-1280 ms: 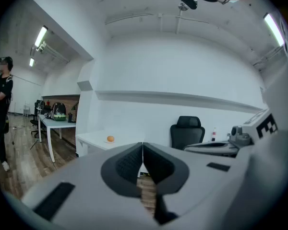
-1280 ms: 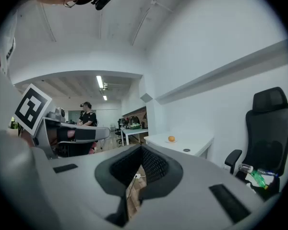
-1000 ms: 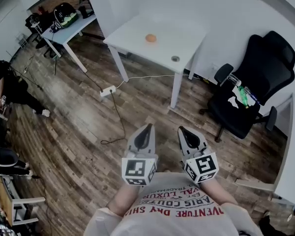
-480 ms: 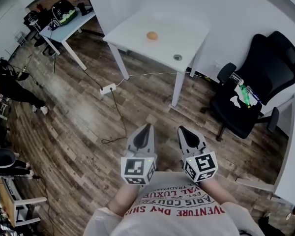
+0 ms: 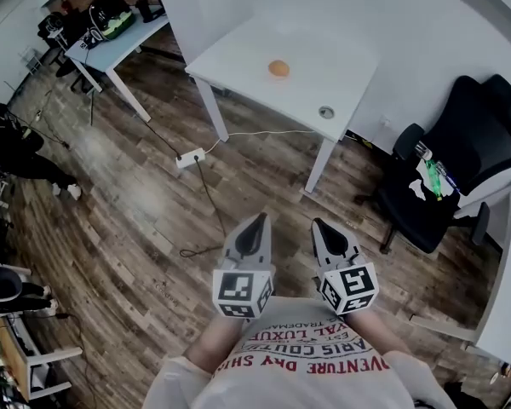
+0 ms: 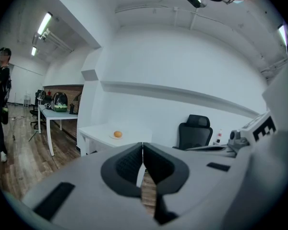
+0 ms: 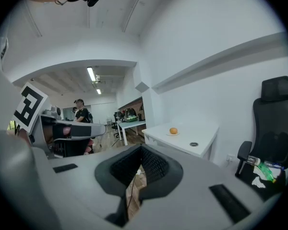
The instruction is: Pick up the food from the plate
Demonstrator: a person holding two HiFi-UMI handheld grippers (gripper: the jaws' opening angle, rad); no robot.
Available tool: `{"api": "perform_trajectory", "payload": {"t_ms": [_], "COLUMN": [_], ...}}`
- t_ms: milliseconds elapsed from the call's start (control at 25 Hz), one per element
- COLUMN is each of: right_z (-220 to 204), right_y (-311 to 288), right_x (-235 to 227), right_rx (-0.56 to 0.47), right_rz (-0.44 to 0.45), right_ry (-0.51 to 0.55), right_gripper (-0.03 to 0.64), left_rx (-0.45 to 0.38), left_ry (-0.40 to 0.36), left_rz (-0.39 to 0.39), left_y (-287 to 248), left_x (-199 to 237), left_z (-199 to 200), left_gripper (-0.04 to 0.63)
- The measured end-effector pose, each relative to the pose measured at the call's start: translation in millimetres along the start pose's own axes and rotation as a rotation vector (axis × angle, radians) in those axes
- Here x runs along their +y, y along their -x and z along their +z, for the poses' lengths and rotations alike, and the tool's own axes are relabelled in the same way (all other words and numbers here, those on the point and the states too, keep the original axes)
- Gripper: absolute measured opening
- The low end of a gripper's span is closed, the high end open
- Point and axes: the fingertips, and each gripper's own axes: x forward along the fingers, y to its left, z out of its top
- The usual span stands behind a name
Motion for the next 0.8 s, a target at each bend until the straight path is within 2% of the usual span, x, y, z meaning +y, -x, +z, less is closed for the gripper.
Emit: {"api": "perform_trajectory", "payload": {"t_ms": [280,560,800], "right_z": [16.0,11.8,15.2], "right_y": [-71.7,-119.6,-153.2], "right_x": [24.4,36.4,32.1], "right_rx": [-0.007,0.022,0.041], "right_rz": [-0.031,-0.074,-0.078], "right_ry": [-0.013,-0.043,-0.039], "right_gripper": [0.011,0.011,0.011], "left_rx": [0.001,0.011,0.015], "left_ry": [-0.002,0.016,0.040], "left_rz": [-0.029,-0.028,-0.009], "left_y": [-22.4,-36.1,-55.4], "left_x": [80.0,147.7,180.6], "left_z": [20.0,26.1,26.9], "left_gripper": [0.008,0.008,0.008]}}
